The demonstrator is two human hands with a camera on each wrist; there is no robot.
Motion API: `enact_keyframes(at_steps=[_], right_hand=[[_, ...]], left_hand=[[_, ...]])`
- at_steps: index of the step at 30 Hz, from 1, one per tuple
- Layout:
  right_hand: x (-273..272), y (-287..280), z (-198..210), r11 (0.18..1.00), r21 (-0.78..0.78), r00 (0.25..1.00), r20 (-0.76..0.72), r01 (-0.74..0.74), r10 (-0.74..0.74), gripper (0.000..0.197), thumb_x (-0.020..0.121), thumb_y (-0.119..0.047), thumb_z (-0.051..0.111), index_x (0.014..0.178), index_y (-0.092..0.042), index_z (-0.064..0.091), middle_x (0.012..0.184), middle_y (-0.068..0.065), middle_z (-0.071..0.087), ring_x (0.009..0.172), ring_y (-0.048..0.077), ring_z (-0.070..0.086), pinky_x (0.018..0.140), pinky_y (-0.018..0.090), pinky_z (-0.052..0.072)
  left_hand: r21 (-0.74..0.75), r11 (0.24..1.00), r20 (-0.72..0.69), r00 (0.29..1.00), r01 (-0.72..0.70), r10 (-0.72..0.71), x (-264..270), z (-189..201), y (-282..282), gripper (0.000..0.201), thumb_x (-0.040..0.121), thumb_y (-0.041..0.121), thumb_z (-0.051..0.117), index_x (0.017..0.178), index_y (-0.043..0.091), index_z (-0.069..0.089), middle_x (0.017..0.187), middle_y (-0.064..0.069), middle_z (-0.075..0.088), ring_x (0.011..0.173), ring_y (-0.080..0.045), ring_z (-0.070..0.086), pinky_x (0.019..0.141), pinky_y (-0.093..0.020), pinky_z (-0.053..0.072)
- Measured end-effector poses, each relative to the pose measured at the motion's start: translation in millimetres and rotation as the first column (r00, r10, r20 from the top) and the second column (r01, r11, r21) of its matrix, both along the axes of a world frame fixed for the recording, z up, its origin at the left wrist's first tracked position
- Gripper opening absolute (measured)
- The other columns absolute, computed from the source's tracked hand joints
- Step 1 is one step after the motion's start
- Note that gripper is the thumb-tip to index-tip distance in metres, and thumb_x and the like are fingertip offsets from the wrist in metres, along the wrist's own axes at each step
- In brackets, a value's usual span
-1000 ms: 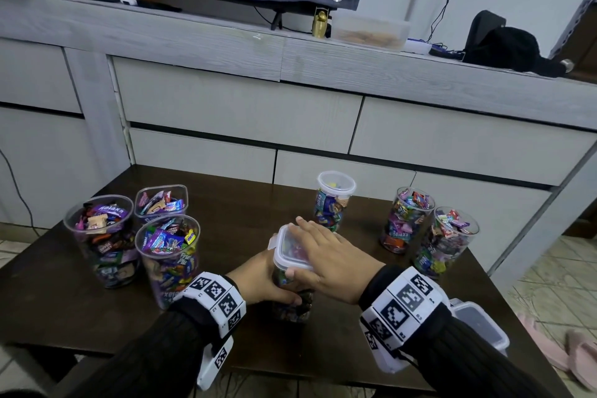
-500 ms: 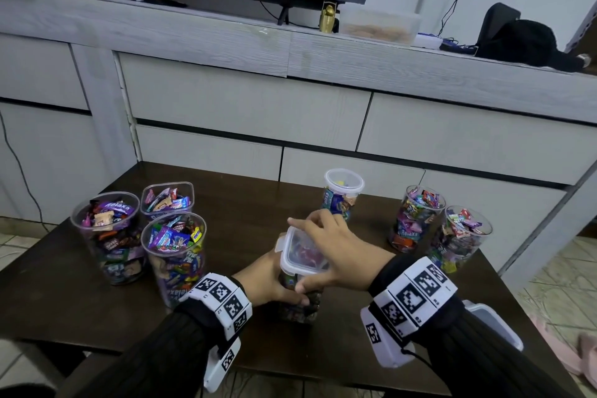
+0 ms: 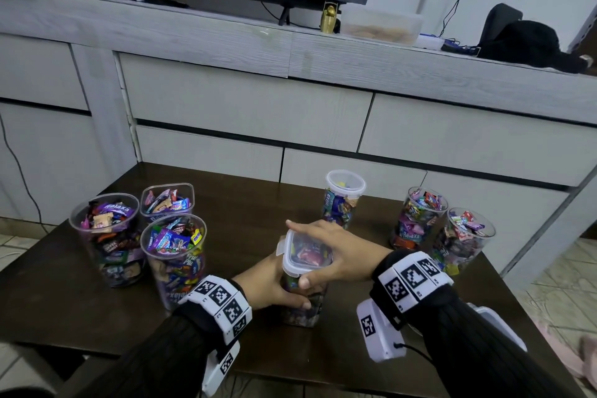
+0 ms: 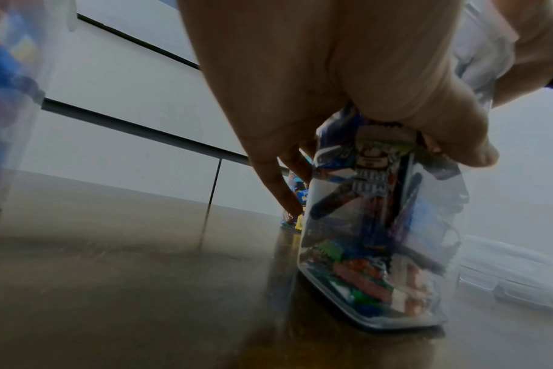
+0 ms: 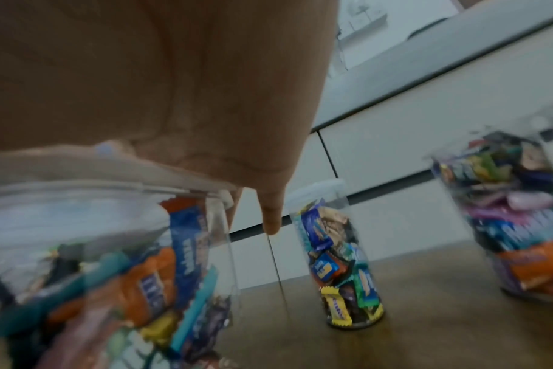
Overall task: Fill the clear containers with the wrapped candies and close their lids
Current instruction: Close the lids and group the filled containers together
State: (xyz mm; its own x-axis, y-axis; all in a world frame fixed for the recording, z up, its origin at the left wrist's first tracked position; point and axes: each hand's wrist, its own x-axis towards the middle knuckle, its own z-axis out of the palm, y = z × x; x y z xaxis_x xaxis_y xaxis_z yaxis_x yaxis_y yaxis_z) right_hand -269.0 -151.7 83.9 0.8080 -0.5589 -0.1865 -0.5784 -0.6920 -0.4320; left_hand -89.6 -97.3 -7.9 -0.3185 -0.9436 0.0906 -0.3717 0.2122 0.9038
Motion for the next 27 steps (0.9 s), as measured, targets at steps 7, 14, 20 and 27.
enact_keyframes(at_steps=[7, 14, 20, 27], right_hand=[[-0.3, -0.1, -3.4, 0.995, -0.051, 0.995, 0.036, 0.091, -0.089, 0.101, 0.065, -0.057, 0.077, 0.141, -0.023, 0.019, 0.138, -0.002, 0.041, 0.125, 0.012, 0.041, 0.108, 0.032, 0.034], [-1.1, 6.5, -1.2, 0.950, -0.312, 1.000, -0.013, -0.013, 0.009, 0.092, 0.074, -0.059, 0.068, 0.146, -0.020, 0.026, 0.149, 0.001, 0.033, 0.136, 0.016, 0.029, 0.113, 0.031, 0.025], [-14.8, 3.9, 18.0, 0.946, -0.321, 0.996, -0.092, -0.049, 0.020, 0.074, 0.078, -0.045, 0.071, 0.143, -0.039, 0.035, 0.139, -0.004, 0.031, 0.125, 0.016, 0.029, 0.108, 0.035, 0.030], [-7.3, 26.1, 3.4, 0.993, -0.077, 0.993, 0.077, 0.093, -0.087, 0.071, 0.076, -0.057, 0.068, 0.132, -0.027, 0.036, 0.155, -0.003, 0.015, 0.143, 0.014, 0.007, 0.114, 0.037, 0.018]], left_hand=[[0.053, 0.998, -0.010, 1.000, -0.016, 0.016, 0.6, -0.8, -1.4, 0.085, 0.067, 0.013, 0.088, 0.138, 0.017, 0.042, 0.134, 0.003, 0.052, 0.124, -0.002, 0.050, 0.108, -0.019, 0.037], [0.027, 0.998, 0.059, 0.997, -0.052, 0.050, 0.1, -1.4, 0.4, 0.092, 0.067, 0.025, 0.089, 0.142, 0.021, 0.036, 0.138, 0.007, 0.046, 0.126, 0.000, 0.045, 0.111, -0.023, 0.036], [0.061, 0.994, 0.046, 0.995, -0.093, 0.090, 12.4, 1.0, 2.5, 0.107, 0.059, 0.046, 0.088, 0.142, 0.035, 0.021, 0.138, 0.019, 0.044, 0.129, 0.004, 0.042, 0.111, -0.027, 0.036], [0.071, 0.994, 0.097, 0.992, -0.082, 0.075, 8.2, 8.6, -7.1, 0.088, 0.049, 0.052, 0.090, 0.116, 0.068, 0.036, 0.129, 0.016, 0.041, 0.118, 0.000, 0.047, 0.102, -0.028, 0.045]])
